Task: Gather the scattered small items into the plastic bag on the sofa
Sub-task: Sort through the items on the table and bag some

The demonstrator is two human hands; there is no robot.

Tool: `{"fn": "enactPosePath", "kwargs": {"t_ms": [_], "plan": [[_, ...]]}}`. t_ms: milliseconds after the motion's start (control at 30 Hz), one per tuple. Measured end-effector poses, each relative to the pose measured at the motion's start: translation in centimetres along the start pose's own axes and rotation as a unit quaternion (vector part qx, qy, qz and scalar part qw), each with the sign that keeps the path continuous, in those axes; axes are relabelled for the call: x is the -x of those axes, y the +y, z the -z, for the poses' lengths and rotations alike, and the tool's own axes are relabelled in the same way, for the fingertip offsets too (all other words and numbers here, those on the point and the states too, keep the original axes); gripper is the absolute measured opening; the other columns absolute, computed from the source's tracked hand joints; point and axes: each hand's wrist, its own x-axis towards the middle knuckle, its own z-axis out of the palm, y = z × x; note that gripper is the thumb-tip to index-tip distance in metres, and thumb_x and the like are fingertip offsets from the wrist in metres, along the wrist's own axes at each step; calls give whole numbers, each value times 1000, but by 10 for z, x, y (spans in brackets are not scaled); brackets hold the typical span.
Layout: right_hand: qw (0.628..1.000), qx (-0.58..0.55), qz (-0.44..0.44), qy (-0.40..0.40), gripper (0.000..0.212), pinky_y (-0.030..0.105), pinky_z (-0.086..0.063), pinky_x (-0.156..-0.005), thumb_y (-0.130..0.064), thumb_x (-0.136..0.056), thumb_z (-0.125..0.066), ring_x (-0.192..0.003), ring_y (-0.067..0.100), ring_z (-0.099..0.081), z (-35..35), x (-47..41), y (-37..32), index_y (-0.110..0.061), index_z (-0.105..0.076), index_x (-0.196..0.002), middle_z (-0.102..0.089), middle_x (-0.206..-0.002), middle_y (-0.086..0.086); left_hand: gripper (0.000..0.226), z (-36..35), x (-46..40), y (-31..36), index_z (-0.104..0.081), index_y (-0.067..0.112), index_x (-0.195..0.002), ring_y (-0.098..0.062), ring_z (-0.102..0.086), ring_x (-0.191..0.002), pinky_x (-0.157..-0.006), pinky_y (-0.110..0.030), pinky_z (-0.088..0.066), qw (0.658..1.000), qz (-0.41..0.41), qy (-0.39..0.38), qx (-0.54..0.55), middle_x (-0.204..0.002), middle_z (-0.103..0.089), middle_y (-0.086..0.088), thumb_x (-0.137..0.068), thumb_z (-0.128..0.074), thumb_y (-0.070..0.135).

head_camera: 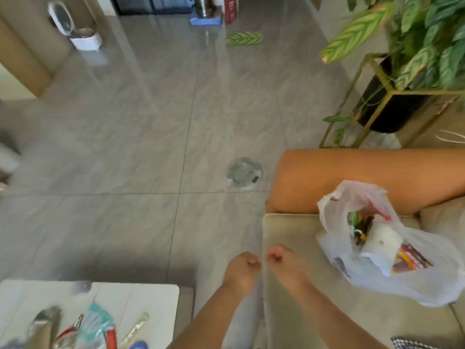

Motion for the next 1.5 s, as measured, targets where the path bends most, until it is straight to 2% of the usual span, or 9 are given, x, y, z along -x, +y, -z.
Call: {"fn": "enactPosePath", "kwargs": {"t_ms": [167, 300, 533, 633, 767, 900, 1133, 1300, 1500], "plan": [[989, 97, 70, -91, 19, 28, -47, -88, -22, -87, -58, -99, 19, -63, -104, 23, -58, -16, -66, -103, -68, -106, 2, 29, 85, 23, -100, -64, 13, -112, -27, -62, -108, -90, -29, -49, 993, 48, 78, -76, -116, -66, -10, -94, -44, 23], [970, 147, 119, -151, 25, 22, -45, -86, -30, -89, -55, -104, 13, -62, -178, 44, -95, -25, -64, -112, -67, -113, -6, 28, 139, 44, -180, -64, 12, -113, -22, -58, -115, -95, -25, -44, 987, 95, 118, -46, -121, -64, -7, -96, -44, 21], [927, 222, 188, -237, 27, 24, -47, -88, -28, -92, -54, -107, 13, -60, -286, 74, -129, -20, -61, -116, -65, -118, -3, 27, 186, 80, -303, -63, 9, -113, -23, -59, -114, -98, -29, -45, 965, 189, 173, 64, -120, -64, -7, -95, -47, 20], [909, 251, 203, -264, 27, 24, -47, -88, -28, -93, -52, -109, 13, -59, -321, 83, -131, -18, -58, -117, -63, -120, -2, 28, 193, 88, -343, -62, 8, -116, -25, -61, -109, -89, -26, -48, 952, 226, 178, 109, -116, -65, -9, -95, -47, 20], [887, 288, 219, -286, 27, 25, -48, -87, -31, -95, -51, -111, 12, -59, -357, 83, -130, -19, -57, -118, -62, -121, -4, 29, 192, 88, -386, -62, 6, -116, -28, -63, -105, -91, -35, -52, 941, 256, 180, 129, -114, -66, -12, -94, -48, 18], [855, 332, 253, -307, 26, 21, -45, -82, -31, -95, -50, -110, 12, -58, -390, 70, -123, -19, -58, -117, -62, -120, -5, 25, 185, 78, -419, -63, 13, -111, -26, -62, -102, -88, -35, -51, 929, 288, 197, 122, -112, -66, -9, -95, -46, 23], [758, 441, 364, -312, 27, 19, -42, -77, -29, -95, -50, -105, 13, -57, -457, 31, -99, -20, -54, -120, -60, -117, -3, 25, 160, 40, -473, -58, 23, -117, -16, -59, -107, -84, -28, -50, 931, 294, 207, 62, -117, -63, 3, -97, -45, 27], [652, 539, 438, -303, 36, 30, -43, -91, -26, -94, -52, -116, 20, -48, -492, 13, -74, -19, -44, -128, -52, -126, 1, 31, 144, 9, -500, -55, 31, -124, -17, -60, -108, -84, -30, -49, 926, 297, 221, 74, -119, -62, 5, -94, -48, 31], [640, 545, 457, -291, 42, 31, -41, -96, -24, -92, -55, -124, 20, -43, -516, -3, -52, -20, -40, -131, -48, -133, 0, 50, 132, -20, -513, -36, 28, -136, -21, -56, -113, -80, -34, -49, 927, 300, 224, -27, -127, -50, 4, -91, -56, 33]]}}
